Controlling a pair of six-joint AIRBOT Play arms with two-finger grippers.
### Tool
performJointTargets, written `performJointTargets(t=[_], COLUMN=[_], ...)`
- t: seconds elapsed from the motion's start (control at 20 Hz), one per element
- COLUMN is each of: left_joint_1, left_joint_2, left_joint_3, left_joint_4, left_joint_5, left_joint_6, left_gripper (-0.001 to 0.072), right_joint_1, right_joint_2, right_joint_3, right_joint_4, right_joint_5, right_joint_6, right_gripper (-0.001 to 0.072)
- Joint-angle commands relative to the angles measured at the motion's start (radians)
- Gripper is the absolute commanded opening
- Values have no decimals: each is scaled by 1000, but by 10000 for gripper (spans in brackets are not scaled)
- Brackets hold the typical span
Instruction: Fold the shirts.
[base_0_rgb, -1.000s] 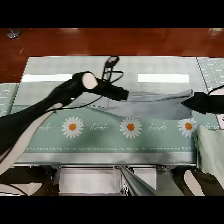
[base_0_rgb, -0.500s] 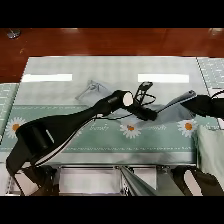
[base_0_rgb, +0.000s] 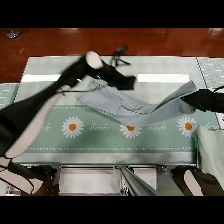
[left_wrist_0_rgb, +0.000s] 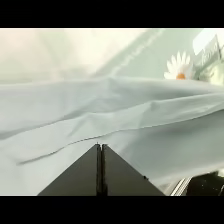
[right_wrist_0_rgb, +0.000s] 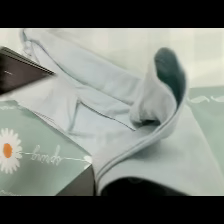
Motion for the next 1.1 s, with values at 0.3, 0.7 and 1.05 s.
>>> performJointTargets(t=[0.3,0.7,1.05], left_joint_1=[589,663,663], left_joint_2=[733,1271,1297], left_joint_3=[-354,-924,-1073], left_joint_4=[126,132,125], left_joint_5=[-53,-11,19], left_joint_6=[72,34,-12], left_gripper=[23,23,23], right_joint_1=[573,802,821], right_joint_2=[-518,-1139,-1291], right_joint_3=[380,903,1029], right_joint_4=[-37,-40,-43], right_joint_5=[-293,-252,-254], right_joint_6=[44,104,152], right_gripper=[22,23,23])
